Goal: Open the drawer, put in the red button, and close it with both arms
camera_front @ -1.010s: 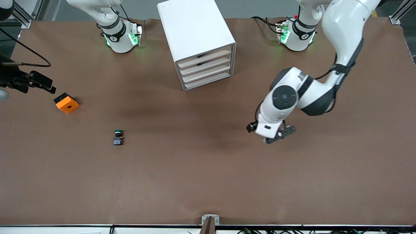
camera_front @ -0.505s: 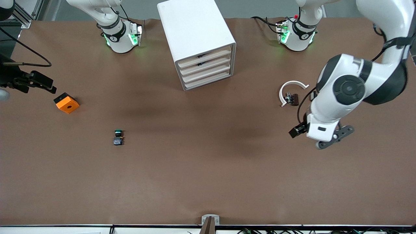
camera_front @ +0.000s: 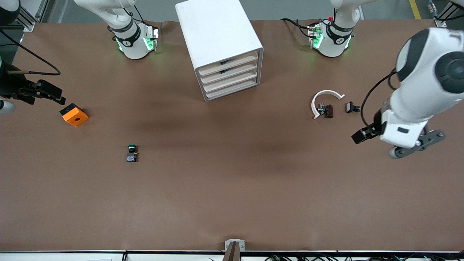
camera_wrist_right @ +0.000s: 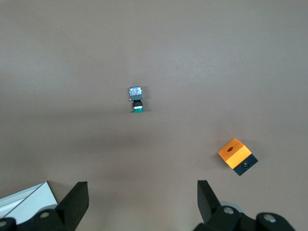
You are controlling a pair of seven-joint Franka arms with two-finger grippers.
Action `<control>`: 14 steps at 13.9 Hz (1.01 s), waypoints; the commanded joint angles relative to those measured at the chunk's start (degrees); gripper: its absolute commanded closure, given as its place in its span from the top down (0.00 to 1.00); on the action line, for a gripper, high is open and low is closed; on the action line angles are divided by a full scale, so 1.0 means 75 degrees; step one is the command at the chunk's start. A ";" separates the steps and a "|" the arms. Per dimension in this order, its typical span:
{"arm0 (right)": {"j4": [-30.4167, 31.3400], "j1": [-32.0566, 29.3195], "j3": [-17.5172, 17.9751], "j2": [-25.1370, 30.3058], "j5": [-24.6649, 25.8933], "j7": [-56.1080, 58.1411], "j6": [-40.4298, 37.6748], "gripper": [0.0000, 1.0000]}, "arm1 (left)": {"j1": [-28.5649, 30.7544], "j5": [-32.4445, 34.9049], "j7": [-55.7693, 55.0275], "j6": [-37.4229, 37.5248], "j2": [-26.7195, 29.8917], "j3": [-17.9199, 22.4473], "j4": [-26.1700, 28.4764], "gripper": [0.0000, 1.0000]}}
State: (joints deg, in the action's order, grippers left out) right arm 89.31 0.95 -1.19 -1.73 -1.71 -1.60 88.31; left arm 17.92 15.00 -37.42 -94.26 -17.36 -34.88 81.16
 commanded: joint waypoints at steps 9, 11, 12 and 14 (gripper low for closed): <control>-0.0049 0.0015 -0.0041 -0.0391 0.0381 0.0154 -0.0091 1.00 | -0.1754 -0.2127 0.3957 0.0896 0.2652 0.3967 0.1340 1.00; -0.0096 -0.0277 -0.0041 -0.0320 0.0300 0.0807 -0.0091 1.00 | -0.1862 -0.2352 0.3958 0.0895 0.3028 0.4112 0.1682 1.00; -0.0108 -0.0372 -0.0029 -0.0297 0.0241 0.0881 -0.0137 1.00 | -0.1990 -0.2352 0.3935 0.0907 0.3169 0.4112 0.1799 1.00; -0.0341 -0.0350 -0.0006 -0.0320 0.0252 0.0846 -0.0242 1.00 | -0.2131 -0.2305 0.3911 0.0919 0.3415 0.4112 0.1987 1.00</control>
State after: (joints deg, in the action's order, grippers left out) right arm 88.43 -1.19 -2.02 -4.56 0.37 4.02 87.97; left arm 3.46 -1.79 -8.78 -87.10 4.73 -4.84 92.74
